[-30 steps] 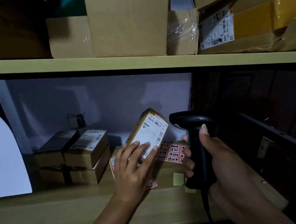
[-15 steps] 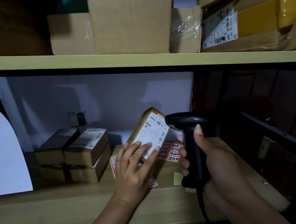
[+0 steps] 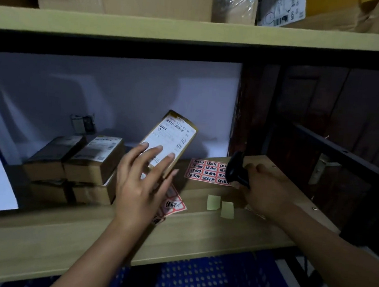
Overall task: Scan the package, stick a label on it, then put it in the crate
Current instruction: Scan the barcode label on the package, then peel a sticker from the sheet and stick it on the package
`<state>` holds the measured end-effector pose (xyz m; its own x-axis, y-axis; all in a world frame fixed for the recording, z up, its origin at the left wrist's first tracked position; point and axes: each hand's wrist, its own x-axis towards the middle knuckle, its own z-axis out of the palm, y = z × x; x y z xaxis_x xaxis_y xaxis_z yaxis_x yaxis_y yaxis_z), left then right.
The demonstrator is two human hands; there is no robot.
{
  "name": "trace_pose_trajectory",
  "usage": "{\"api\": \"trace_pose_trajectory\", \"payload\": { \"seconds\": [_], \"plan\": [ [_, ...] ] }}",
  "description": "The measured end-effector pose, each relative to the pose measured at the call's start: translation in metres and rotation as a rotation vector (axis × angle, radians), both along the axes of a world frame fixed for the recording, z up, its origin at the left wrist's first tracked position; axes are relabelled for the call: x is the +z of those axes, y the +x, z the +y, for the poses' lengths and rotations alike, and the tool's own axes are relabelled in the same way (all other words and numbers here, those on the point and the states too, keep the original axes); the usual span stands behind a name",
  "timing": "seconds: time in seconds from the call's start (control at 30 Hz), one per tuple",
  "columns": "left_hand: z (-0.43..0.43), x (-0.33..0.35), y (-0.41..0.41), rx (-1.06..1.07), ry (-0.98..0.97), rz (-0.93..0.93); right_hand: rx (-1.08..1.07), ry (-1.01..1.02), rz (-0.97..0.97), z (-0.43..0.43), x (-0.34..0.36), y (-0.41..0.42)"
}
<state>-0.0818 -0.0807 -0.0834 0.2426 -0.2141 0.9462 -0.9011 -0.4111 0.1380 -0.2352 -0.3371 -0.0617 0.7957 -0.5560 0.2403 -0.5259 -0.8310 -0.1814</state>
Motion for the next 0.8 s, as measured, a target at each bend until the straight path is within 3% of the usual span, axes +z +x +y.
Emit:
{"api": "trace_pose_trajectory", "payload": {
  "seconds": [0.27,0.4,0.5,0.7,0.8],
  "plan": [
    [0.013,-0.003,0.004,0.016,-0.009,0.010,0.072,0.092,-0.049,-0.009,-0.033,0.006],
    [0.028,0.007,0.008,0.076,-0.067,0.022,0.055,-0.195,-0.119,-0.010,-0.039,-0.001],
    [0.040,0.016,0.006,0.122,-0.123,0.009,0.084,-0.277,-0.197,-0.003,-0.032,0.000],
    [0.057,0.025,-0.002,0.167,-0.219,0.037,0.316,-0.191,-0.324,0.028,-0.025,0.028],
    [0.062,0.015,-0.007,0.175,-0.182,0.038,0.529,0.095,-0.333,0.061,-0.021,0.056]
  ]
}}
